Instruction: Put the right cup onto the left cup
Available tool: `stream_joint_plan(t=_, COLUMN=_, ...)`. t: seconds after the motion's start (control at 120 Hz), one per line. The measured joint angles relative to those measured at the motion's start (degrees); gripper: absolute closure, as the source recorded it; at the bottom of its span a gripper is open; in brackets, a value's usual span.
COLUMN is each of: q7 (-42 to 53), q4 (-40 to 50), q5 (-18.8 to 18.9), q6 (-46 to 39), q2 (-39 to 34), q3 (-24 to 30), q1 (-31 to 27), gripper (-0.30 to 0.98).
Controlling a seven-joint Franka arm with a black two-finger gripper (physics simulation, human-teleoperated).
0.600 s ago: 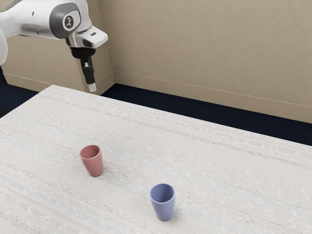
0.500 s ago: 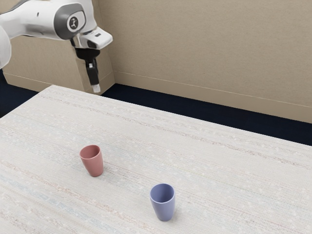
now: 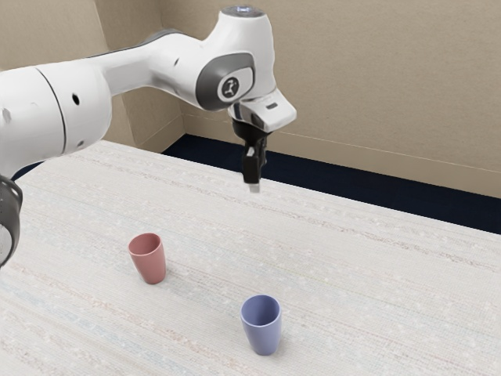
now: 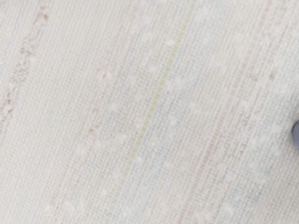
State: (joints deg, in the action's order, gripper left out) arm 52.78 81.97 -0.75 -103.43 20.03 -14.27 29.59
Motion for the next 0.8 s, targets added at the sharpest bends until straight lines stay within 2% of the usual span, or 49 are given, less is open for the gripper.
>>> stream_joint_plan(t=0.233, q7=-1.25, q4=2.21, q5=-0.49, q6=-3.78, q2=2.93, q3=2.28, q1=3.73, gripper=0.0)
stream_joint_plan(t=0.5, q7=-3.97, q4=12.59, q5=-0.53, q6=-6.31, q2=-0.45, q3=6.08, q1=4.12, gripper=0.0)
stream_joint_plan(t=0.642, q7=-5.5, q4=19.1, q5=-0.52, q6=-8.14, q2=-2.85, q3=6.81, q1=3.84, gripper=0.0)
stream_joint_plan(t=0.8, q7=-6.89, q4=22.14, q5=-0.51, q6=-9.82, q2=-3.13, q3=6.88, q1=3.43, gripper=0.0)
